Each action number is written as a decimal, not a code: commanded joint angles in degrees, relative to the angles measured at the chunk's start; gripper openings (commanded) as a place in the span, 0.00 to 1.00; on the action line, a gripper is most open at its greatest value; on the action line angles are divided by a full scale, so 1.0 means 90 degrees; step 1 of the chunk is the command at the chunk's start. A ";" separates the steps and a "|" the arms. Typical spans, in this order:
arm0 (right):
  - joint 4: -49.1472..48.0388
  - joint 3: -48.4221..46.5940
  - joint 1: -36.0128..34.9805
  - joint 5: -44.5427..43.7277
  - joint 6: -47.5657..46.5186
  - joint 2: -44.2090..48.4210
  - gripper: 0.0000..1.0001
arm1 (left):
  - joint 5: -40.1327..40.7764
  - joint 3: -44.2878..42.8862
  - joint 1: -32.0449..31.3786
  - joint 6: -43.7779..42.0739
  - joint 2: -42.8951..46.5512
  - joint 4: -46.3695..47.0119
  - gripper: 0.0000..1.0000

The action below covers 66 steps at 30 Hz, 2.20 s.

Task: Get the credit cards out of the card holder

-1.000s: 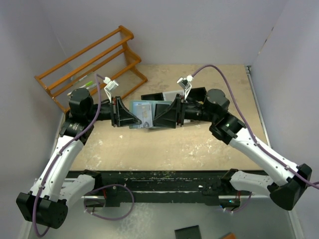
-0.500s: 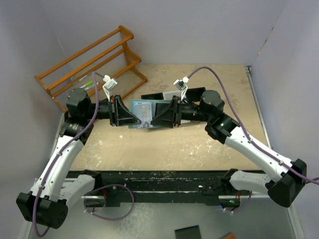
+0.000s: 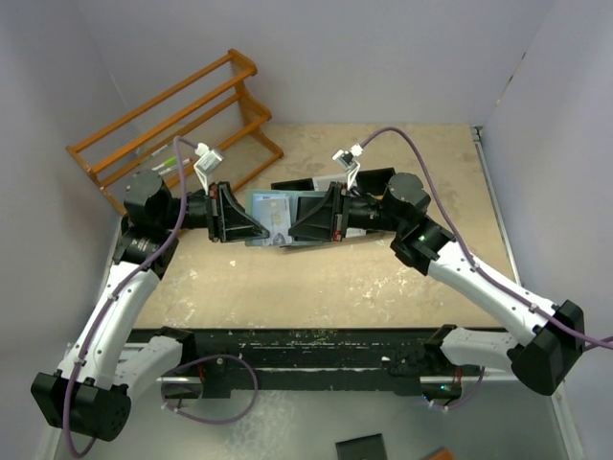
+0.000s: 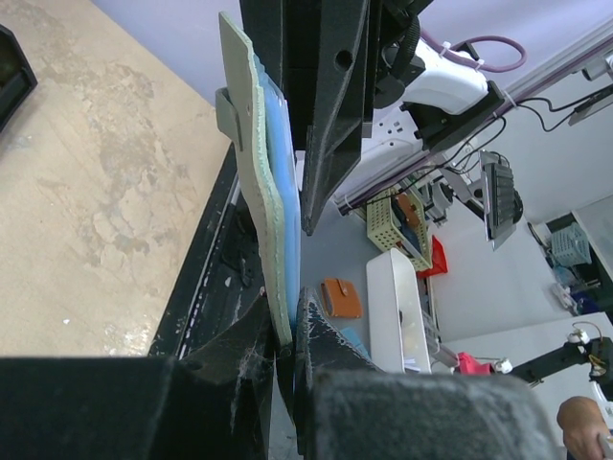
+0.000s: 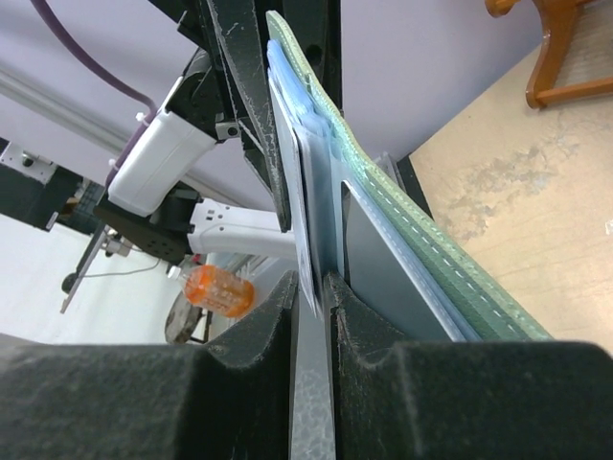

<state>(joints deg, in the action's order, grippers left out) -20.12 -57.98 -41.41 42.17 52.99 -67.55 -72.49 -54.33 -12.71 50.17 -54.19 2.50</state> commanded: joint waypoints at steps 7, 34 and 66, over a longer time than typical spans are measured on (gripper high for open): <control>-0.0079 -0.0064 -0.0129 -0.0405 -0.0090 -0.0195 0.09 | 0.0096 -0.0246 -0.0042 -0.0414 0.0040 -0.0244 0.06; -0.0527 0.0938 -0.0118 -0.0324 0.0209 0.0563 0.00 | -0.0046 -0.0212 -0.0043 -0.0204 0.0140 -0.0120 0.05; -0.1523 0.0196 -0.0057 -0.0110 0.0644 -0.0081 0.09 | 0.0069 -0.0311 -0.0043 -0.1155 0.0204 -0.1004 0.09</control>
<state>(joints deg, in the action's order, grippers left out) -27.81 -52.12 -41.93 41.74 57.82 -67.11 -71.46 -54.35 -12.80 46.06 -53.17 -2.57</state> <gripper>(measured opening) 0.088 0.100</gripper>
